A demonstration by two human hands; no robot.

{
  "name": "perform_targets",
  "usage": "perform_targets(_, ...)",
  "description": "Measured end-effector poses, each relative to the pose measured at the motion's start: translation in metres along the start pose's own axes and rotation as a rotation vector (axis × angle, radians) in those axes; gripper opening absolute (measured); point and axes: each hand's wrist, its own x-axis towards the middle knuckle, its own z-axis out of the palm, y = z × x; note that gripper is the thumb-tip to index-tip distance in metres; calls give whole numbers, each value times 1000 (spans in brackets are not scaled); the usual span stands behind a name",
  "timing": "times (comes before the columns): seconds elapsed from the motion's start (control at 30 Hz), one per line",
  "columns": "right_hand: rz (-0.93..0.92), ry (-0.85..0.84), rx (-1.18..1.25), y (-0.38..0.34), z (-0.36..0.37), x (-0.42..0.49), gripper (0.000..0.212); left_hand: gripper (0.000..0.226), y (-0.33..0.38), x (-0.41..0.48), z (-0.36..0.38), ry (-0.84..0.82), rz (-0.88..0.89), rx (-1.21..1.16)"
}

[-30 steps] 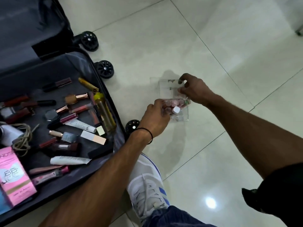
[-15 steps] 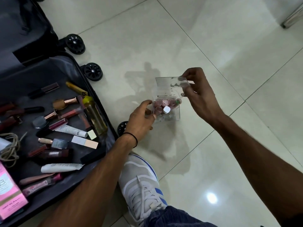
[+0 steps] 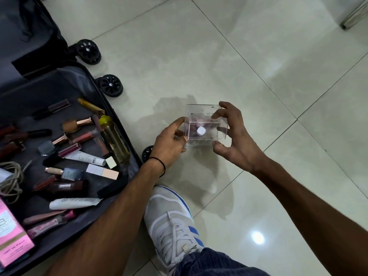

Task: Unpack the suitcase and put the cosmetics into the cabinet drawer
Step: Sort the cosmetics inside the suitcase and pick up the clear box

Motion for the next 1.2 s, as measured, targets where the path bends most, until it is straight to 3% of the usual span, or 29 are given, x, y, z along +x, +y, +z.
perform_targets(0.17, 112, -35, 99, 1, -13, 13, 61, 49, 1, 1, -1, -6, -2, -1)
perform_targets(0.3, 155, -42, 212, -4, -20, 21, 72, 49, 4, 0, -2, -19, 2, 8)
perform_targets(0.5, 352, 94, 429, -3, -20, 26, 83, 49, 6, -2, -1, -74, 7, 70)
perform_targets(0.77, 365, -69, 497, 3, -25, 19, 89, 49, 8, -4, 0, -90, -2, 26)
perform_targets(0.9, 326, -149, 430, 10, -25, 15, 86, 46, 11, -6, 0, -91, 3, 28)
perform_targets(1.07, 198, -155, 142, 19, -15, 13, 83, 43, 13, -7, -3, -107, 19, 39)
perform_targets(1.2, 152, -104, 57, 24, -8, 8, 81, 59, 17, -9, -3, -114, 12, 32)
